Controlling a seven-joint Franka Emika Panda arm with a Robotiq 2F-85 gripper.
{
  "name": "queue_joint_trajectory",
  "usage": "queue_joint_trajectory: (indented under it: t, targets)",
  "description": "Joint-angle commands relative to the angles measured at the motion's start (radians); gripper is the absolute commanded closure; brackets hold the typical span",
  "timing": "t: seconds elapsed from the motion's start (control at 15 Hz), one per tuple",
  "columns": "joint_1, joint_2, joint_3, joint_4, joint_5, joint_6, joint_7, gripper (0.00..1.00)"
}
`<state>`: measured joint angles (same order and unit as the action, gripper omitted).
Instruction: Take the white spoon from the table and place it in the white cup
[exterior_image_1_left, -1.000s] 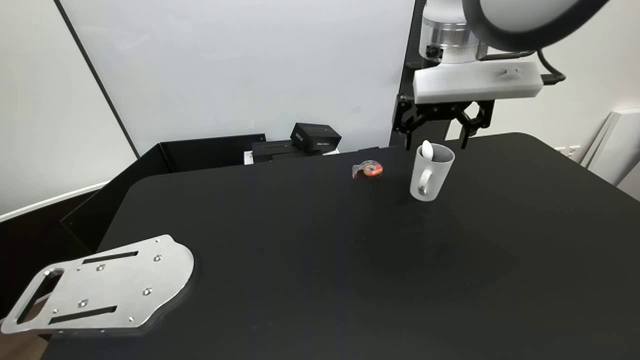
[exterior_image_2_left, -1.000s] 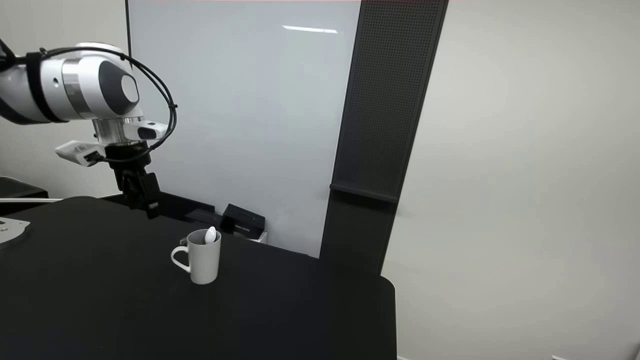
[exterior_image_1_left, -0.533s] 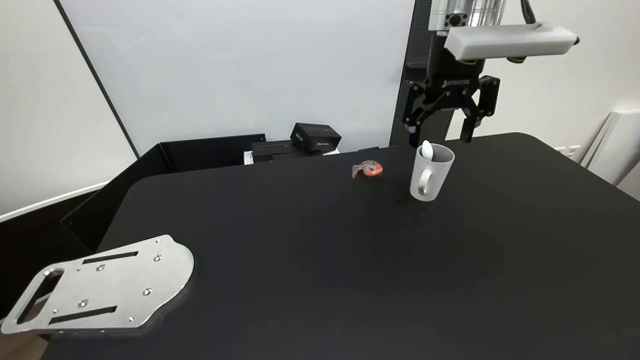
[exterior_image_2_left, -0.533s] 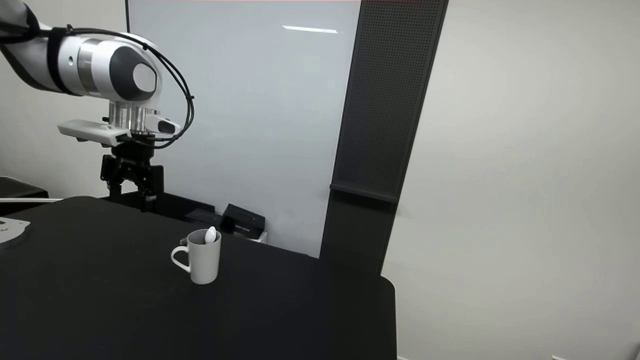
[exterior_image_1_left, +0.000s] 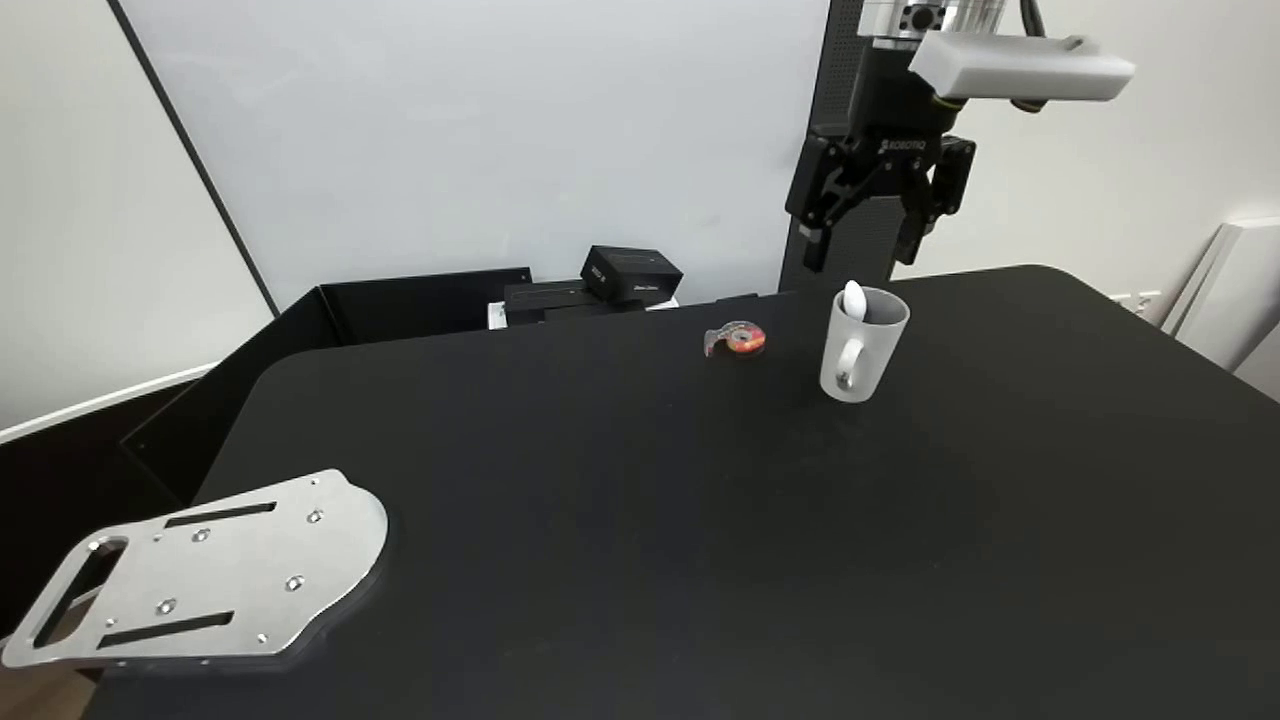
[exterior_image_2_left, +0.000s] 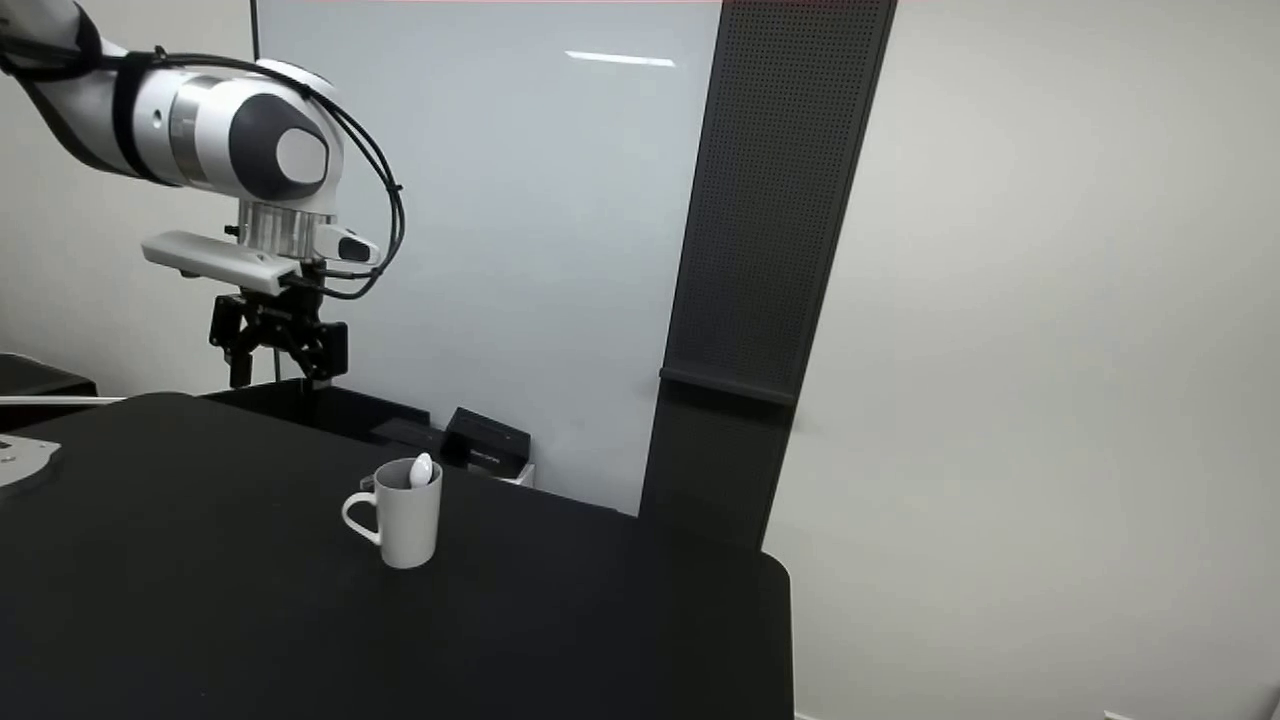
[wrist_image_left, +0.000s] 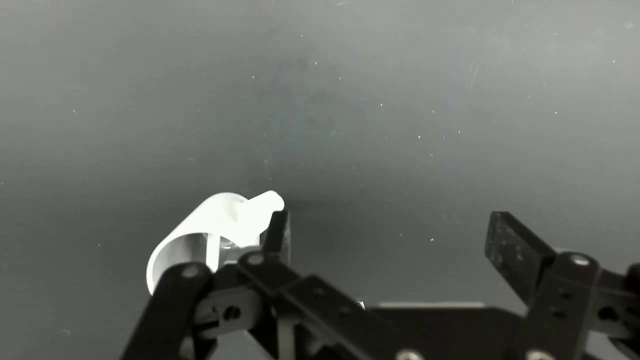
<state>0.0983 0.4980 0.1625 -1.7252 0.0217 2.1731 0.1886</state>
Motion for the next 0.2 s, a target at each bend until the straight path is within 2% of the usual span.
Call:
queue_joint_trajectory:
  t: [0.0,0.13]
  targets:
    - [0.028,0.000,-0.030,0.002,0.017,0.017,-0.016,0.00]
    - [0.034,0.003,-0.034,0.001,0.016,0.022,-0.017,0.00]
